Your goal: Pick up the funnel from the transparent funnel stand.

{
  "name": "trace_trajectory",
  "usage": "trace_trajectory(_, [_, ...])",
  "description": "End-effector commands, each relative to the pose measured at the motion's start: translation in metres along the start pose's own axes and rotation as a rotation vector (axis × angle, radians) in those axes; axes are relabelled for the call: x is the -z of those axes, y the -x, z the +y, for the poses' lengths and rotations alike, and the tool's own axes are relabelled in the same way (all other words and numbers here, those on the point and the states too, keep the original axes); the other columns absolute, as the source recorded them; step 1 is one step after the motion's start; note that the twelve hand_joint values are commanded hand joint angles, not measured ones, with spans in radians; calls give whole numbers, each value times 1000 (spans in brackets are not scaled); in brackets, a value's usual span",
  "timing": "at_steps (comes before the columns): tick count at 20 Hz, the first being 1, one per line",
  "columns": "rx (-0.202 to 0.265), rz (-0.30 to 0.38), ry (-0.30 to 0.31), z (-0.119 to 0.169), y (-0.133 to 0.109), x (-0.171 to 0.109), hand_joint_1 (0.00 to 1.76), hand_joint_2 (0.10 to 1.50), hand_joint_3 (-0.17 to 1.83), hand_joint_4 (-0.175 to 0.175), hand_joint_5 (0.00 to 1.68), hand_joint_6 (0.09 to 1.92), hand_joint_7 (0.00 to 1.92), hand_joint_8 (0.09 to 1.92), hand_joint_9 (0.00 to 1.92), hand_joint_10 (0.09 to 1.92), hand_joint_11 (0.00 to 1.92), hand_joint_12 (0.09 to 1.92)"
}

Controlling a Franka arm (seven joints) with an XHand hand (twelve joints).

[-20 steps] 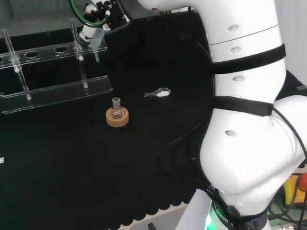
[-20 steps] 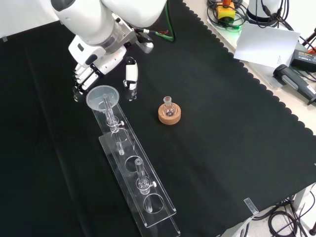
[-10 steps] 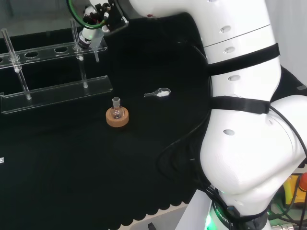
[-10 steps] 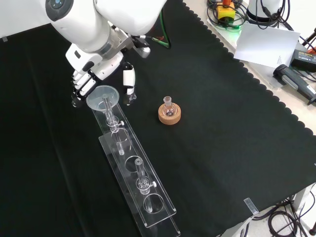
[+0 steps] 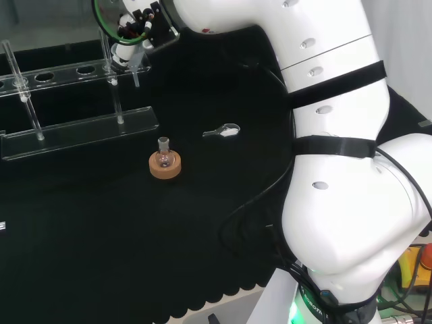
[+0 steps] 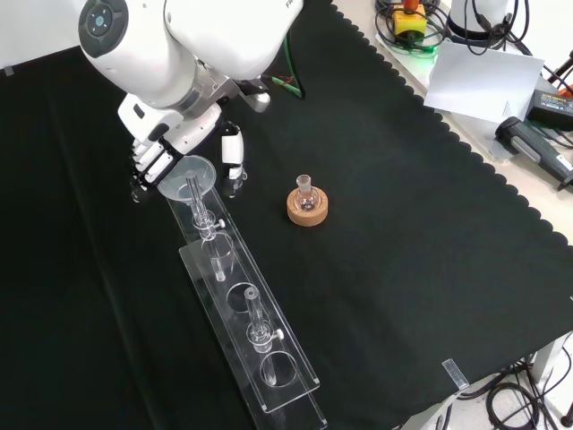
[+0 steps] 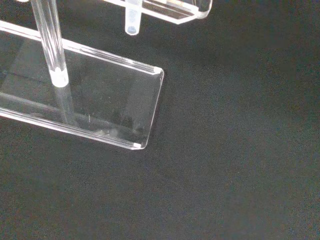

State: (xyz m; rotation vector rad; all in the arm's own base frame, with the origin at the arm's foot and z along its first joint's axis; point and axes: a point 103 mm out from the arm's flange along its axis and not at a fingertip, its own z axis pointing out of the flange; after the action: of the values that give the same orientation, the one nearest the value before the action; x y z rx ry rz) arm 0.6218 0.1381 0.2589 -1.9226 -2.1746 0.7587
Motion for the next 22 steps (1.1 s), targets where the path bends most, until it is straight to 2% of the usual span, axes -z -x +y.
trace_trajectory(1, [-9, -12, -17, 1, -1, -3, 473, 767, 113, -29, 55, 87, 0, 686, 225, 861, 389, 1488])
trace_trajectory(5, [-12, -31, -13, 2, -2, -4, 493, 774, 122, -31, 77, 87, 11, 733, 299, 823, 402, 1473])
trace_trajectory(9, [-26, -62, 18, 2, -2, -2, 548, 794, 165, -36, 180, 87, 140, 730, 466, 718, 435, 1443])
trace_trajectory(16, [-77, -89, 161, -6, 4, 8, 683, 802, 376, -40, 541, 87, 437, 665, 724, 550, 556, 1347])
trace_trajectory(19, [-86, -86, 195, -11, 7, 16, 712, 796, 451, -33, 676, 167, 519, 647, 797, 500, 603, 1315])
trace_trajectory(22, [-84, -89, 221, -18, 7, 24, 732, 783, 507, -29, 685, 365, 555, 635, 837, 453, 622, 1301])
